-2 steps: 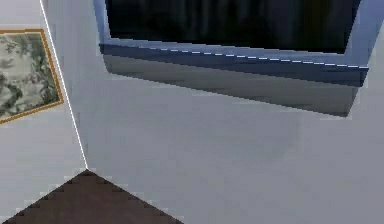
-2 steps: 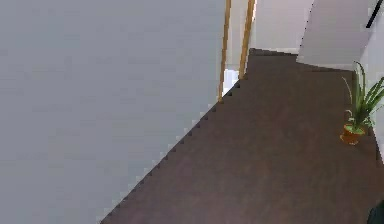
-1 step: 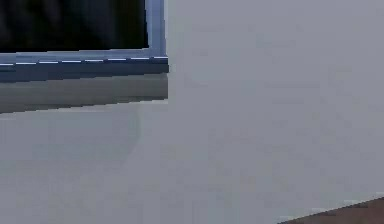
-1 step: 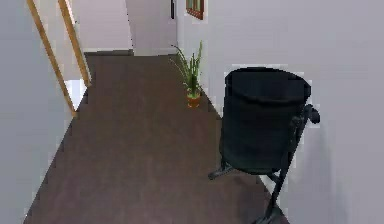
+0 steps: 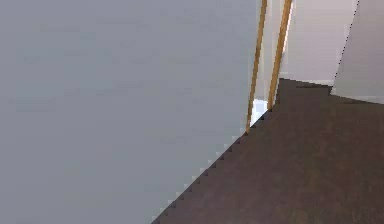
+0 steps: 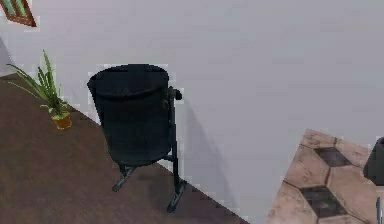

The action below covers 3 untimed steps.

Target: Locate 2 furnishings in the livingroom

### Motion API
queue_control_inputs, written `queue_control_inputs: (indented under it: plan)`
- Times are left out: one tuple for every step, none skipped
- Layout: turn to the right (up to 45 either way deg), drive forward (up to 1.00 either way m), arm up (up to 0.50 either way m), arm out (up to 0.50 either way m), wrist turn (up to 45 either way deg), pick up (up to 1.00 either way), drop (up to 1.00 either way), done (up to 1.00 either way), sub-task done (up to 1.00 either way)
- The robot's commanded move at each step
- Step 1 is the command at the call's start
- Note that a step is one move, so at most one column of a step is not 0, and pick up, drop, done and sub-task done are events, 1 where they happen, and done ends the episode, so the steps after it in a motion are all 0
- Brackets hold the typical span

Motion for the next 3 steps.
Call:
queue_control_inputs:
  plan:
    - [0.0, 0.35, 0.0, 0.0, 0.0, 0.0, 0.0, 0.0, 0.0]
    - [33.0, 0.0, 0.0, 0.0, 0.0, 0.0, 0.0, 0.0, 0.0]
    - [0.0, 1.0, 0.0, 0.0, 0.0, 0.0, 0.0, 0.0, 0.0]
